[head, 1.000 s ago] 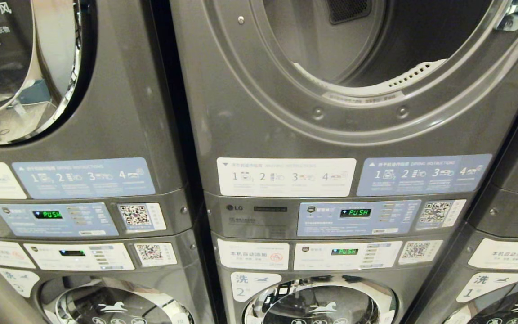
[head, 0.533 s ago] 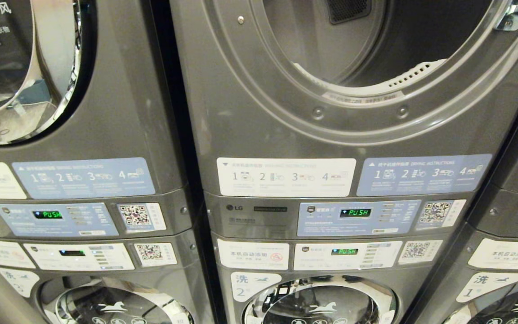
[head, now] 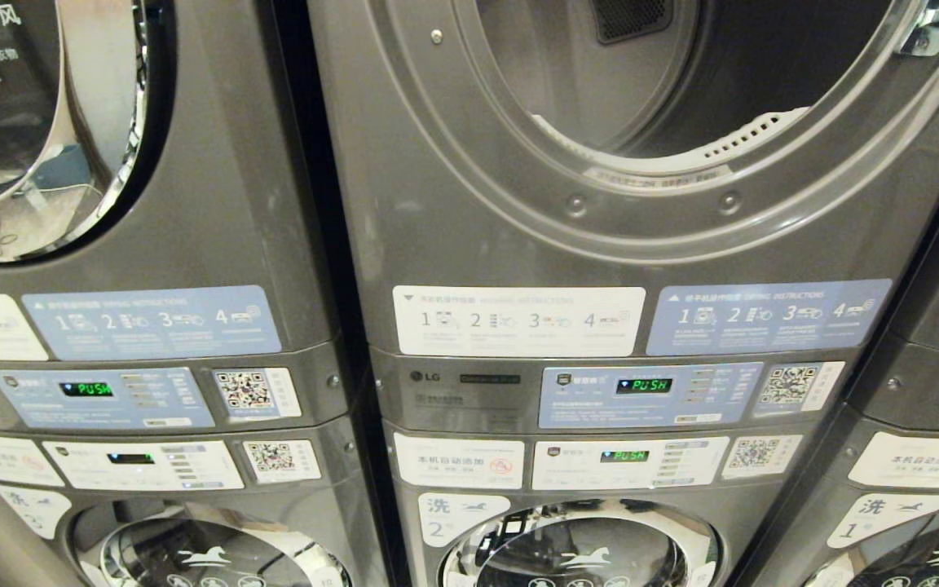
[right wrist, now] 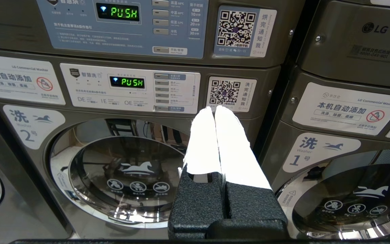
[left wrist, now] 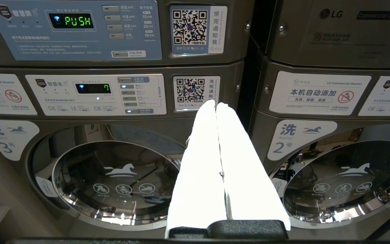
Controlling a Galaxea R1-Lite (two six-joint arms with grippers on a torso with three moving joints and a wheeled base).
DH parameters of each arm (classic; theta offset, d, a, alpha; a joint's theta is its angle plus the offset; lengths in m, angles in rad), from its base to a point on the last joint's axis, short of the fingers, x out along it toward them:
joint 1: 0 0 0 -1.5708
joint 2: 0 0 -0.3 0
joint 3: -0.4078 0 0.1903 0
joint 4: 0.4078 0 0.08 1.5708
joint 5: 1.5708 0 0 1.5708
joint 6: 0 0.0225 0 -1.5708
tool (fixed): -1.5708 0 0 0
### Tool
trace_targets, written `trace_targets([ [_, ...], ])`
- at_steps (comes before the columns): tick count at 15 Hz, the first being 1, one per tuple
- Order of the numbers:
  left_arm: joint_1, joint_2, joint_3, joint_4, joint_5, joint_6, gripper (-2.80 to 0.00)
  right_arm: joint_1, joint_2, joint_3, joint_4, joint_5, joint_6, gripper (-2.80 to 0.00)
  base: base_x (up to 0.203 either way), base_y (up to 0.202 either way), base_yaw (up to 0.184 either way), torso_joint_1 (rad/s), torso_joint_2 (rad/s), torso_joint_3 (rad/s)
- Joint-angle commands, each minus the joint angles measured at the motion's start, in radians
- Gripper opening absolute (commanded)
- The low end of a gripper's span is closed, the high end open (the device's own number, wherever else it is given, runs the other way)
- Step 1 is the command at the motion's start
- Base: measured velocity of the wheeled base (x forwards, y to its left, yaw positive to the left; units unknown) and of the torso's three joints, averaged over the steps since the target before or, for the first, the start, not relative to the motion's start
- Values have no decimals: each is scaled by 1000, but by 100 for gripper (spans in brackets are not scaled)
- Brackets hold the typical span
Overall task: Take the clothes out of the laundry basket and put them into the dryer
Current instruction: Open the dryer
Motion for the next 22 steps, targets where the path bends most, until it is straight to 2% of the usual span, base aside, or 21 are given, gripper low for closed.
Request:
trace_targets([
  [1, 0, 0, 0, 0, 1, 0, -280, 0, -5, 1, -1, -1, -1, -280, 0, 0, 0, 0, 0, 0],
  [14, 1, 0, 0, -2, 0, -6, -280, 0, -5, 2, 2, -3, -13, -280, 0, 0, 0, 0, 0, 0],
  [22, 0, -2, 0, -2, 1, -6, -280, 0, -5, 0, 2, -3, -3, -280, 0, -177, 2, 4, 1, 2],
])
